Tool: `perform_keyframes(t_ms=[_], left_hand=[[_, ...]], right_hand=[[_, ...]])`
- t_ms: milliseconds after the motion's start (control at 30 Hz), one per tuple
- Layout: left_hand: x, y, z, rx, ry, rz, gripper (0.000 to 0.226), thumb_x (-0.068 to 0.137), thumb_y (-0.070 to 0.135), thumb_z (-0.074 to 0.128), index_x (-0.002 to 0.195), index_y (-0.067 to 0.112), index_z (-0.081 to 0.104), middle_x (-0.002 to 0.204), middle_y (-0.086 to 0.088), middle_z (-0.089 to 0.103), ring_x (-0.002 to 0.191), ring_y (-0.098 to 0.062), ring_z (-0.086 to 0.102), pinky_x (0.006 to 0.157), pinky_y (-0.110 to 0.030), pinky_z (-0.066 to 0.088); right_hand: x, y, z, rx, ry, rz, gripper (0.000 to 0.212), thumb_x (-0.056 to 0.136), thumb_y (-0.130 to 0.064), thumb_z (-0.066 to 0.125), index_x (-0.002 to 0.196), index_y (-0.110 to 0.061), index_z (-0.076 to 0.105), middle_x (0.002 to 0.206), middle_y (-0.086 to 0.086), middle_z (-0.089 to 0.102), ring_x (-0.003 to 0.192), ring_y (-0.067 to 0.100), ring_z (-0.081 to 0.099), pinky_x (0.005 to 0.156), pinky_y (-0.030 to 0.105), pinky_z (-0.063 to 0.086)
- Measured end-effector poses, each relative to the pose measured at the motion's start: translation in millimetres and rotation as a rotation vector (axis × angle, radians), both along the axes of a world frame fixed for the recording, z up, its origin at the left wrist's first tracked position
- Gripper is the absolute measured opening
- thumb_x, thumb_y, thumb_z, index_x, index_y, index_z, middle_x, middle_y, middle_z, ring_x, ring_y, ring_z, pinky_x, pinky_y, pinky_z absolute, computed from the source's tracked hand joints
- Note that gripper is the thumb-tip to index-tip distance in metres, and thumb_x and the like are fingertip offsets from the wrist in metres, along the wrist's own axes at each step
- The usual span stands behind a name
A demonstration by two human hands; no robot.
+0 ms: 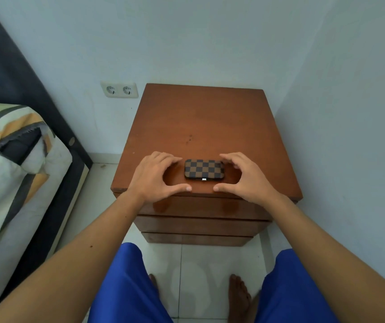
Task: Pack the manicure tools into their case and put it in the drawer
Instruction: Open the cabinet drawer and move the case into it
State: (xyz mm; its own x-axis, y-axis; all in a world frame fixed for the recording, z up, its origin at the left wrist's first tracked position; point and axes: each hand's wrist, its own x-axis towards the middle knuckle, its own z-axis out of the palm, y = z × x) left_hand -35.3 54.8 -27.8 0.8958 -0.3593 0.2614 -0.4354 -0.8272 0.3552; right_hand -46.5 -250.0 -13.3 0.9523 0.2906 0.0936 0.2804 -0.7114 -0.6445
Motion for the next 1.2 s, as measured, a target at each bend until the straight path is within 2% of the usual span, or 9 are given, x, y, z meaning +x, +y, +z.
perform_keyframes(t_ms=[100, 200, 300, 433, 500, 567, 700, 833, 1200], left_hand=[[-17.4, 33.5, -5.1, -0.003, -0.043, 0.118, 0.106, 0.067, 0.097, 0.066, 0.147, 0.027, 0.056, 0.149, 0.004, 0.058, 0.137, -0.019, 0.051, 0.116, -0.038, 0.035], [-37.1, 68.1, -17.9, -0.141, 0.02, 0.303, 0.12, 0.061, 0.089, 0.079, 0.156, 0.027, 0.042, 0.159, 0.001, 0.047, 0.144, -0.022, 0.045, 0.118, -0.044, 0.038], [-57.3, 76.9, -28.3, -0.354, 0.166, 0.419, 0.123, 0.062, 0.073, 0.09, 0.161, 0.029, 0.031, 0.157, 0.0, 0.047, 0.142, -0.023, 0.047, 0.113, -0.044, 0.044], [-71.9, 62.2, -33.3, -0.543, 0.224, 0.453, 0.118, 0.072, 0.044, 0.096, 0.165, 0.022, 0.027, 0.156, 0.001, 0.047, 0.136, -0.012, 0.043, 0.112, -0.032, 0.037], [-74.8, 58.4, -35.0, -0.608, 0.261, 0.506, 0.117, 0.072, 0.042, 0.097, 0.163, 0.018, 0.028, 0.151, 0.006, 0.049, 0.134, -0.012, 0.045, 0.112, -0.032, 0.038], [-77.5, 58.4, -37.8, -0.646, 0.281, 0.543, 0.108, 0.072, 0.04, 0.097, 0.158, 0.016, 0.035, 0.139, 0.011, 0.051, 0.128, -0.013, 0.05, 0.107, -0.03, 0.041], [-83.6, 59.6, -41.6, -0.628, 0.264, 0.597, 0.087, 0.078, 0.04, 0.094, 0.148, 0.016, 0.048, 0.13, 0.007, 0.06, 0.127, -0.024, 0.06, 0.104, -0.033, 0.048], [-95.2, 58.4, -40.7, -0.612, 0.252, 0.623, 0.086, 0.078, 0.046, 0.091, 0.148, 0.018, 0.05, 0.138, -0.004, 0.065, 0.128, -0.026, 0.061, 0.109, -0.043, 0.052], [-157.0, 57.8, -37.8, -0.561, 0.272, 0.659, 0.096, 0.082, 0.051, 0.086, 0.158, 0.01, 0.043, 0.152, -0.011, 0.057, 0.141, -0.031, 0.055, 0.117, -0.046, 0.046]], right_hand=[[-17.8, -27.5, 3.6, -0.166, -0.033, -0.111, 0.115, 0.064, -0.074, 0.084, 0.158, -0.028, 0.038, 0.161, -0.006, 0.041, 0.149, 0.014, 0.036, 0.123, 0.04, 0.035], [-39.5, -61.1, -2.0, -0.212, -0.073, -0.289, 0.129, 0.058, -0.086, 0.079, 0.162, -0.029, 0.028, 0.169, -0.003, 0.03, 0.157, 0.018, 0.025, 0.127, 0.047, 0.027], [-63.2, -85.5, -13.9, -0.095, -0.062, -0.475, 0.137, 0.055, -0.08, 0.086, 0.163, -0.025, 0.022, 0.171, 0.0, 0.024, 0.158, 0.021, 0.022, 0.127, 0.049, 0.026], [-86.7, -97.0, -37.8, 0.167, 0.09, -0.676, 0.145, 0.053, -0.072, 0.092, 0.165, -0.018, 0.016, 0.17, 0.005, 0.028, 0.155, 0.025, 0.03, 0.125, 0.048, 0.032], [-92.9, -97.2, -48.5, 0.251, 0.166, -0.688, 0.135, 0.055, -0.068, 0.093, 0.161, -0.017, 0.027, 0.161, 0.005, 0.044, 0.147, 0.025, 0.044, 0.12, 0.049, 0.04], [-97.0, -95.1, -57.3, 0.298, 0.183, -0.697, 0.11, 0.062, -0.061, 0.093, 0.149, -0.015, 0.044, 0.144, 0.005, 0.06, 0.132, 0.026, 0.056, 0.112, 0.049, 0.048], [-102.8, -87.9, -63.3, 0.357, 0.141, -0.757, 0.079, 0.075, -0.049, 0.089, 0.135, -0.01, 0.056, 0.131, 0.008, 0.067, 0.121, 0.027, 0.063, 0.105, 0.043, 0.052], [-111.1, -86.5, -61.4, 0.36, 0.119, -0.716, 0.079, 0.08, -0.044, 0.087, 0.144, -0.012, 0.054, 0.135, 0.006, 0.067, 0.12, 0.022, 0.063, 0.107, 0.041, 0.052], [-165.8, -90.5, -61.6, 0.3, 0.184, -0.72, 0.094, 0.08, -0.056, 0.083, 0.154, -0.012, 0.044, 0.145, 0.012, 0.061, 0.132, 0.028, 0.06, 0.112, 0.046, 0.05]])
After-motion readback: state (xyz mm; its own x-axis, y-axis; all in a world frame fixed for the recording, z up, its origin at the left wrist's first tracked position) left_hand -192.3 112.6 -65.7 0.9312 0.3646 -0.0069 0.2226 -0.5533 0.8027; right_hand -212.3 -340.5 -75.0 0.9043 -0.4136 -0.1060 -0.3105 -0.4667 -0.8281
